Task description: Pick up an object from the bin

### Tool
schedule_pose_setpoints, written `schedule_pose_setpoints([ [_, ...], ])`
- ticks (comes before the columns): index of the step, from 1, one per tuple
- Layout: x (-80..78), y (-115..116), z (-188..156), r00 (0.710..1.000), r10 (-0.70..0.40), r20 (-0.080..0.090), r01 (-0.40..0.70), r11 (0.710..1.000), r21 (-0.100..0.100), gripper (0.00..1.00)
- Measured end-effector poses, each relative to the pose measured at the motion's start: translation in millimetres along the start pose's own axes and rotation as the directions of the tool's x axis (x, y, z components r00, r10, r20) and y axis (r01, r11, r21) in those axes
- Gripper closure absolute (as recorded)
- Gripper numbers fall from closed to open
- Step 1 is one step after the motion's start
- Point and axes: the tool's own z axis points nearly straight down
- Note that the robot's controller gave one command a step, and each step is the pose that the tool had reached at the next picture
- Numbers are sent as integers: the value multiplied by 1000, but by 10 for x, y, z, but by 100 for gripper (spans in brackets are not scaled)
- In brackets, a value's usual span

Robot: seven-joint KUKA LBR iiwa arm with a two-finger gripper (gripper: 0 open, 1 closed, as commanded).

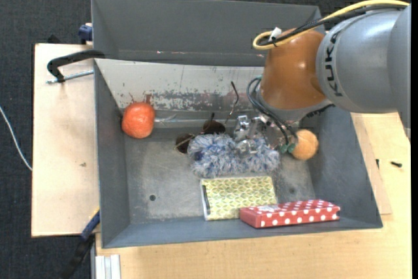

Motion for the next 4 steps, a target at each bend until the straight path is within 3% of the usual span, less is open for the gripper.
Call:
schedule_pose_setpoints([
  [1,13,5,-219,1000,0,-3,0,1000,-1,100],
  [3,-22,3,-480,1000,0,9,0,1000,1,100],
  [4,-11,7,-573,1000,0,2,0,1000,0,100],
])
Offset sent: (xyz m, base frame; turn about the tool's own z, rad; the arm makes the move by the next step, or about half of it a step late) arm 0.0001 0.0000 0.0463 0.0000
